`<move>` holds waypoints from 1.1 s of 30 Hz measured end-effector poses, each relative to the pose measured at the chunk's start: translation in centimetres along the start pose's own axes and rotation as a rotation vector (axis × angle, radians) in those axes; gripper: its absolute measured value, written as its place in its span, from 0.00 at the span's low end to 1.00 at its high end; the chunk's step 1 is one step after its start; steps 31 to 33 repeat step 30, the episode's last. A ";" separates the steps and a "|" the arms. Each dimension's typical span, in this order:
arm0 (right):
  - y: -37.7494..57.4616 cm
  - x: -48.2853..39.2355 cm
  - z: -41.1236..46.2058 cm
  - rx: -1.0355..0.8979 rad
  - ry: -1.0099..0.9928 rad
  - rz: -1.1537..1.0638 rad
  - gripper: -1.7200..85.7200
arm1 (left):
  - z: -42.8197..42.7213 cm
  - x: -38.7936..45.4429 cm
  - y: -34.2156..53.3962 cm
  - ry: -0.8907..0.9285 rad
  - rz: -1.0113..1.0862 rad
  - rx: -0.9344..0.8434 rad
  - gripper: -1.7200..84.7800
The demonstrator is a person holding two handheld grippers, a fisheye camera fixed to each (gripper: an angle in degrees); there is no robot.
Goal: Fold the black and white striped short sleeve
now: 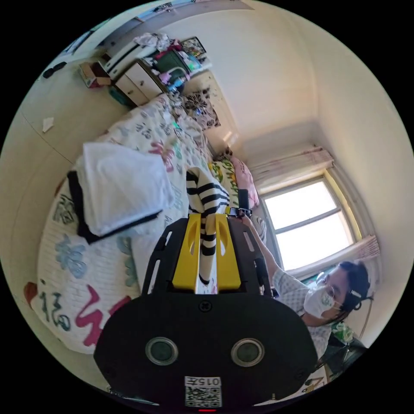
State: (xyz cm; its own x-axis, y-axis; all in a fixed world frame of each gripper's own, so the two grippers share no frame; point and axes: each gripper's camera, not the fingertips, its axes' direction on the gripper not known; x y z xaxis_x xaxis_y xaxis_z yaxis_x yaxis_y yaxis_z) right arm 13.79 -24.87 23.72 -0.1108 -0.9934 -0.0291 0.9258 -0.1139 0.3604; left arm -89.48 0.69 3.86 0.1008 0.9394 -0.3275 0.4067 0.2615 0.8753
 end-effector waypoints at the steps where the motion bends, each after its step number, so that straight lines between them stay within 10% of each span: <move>1: -2.8 0.8 1.7 -0.003 0.022 0.016 0.06 | -0.6 -1.2 -1.4 -0.020 -0.016 0.037 0.08; 16: -7.9 7.5 8.2 0.243 0.211 0.099 0.04 | 0.8 -9.0 5.6 -0.020 -0.027 0.353 0.06; 33: 21.9 -7.0 14.6 0.043 0.110 0.014 0.10 | 22.1 14.4 36.8 -0.567 0.375 -0.121 0.18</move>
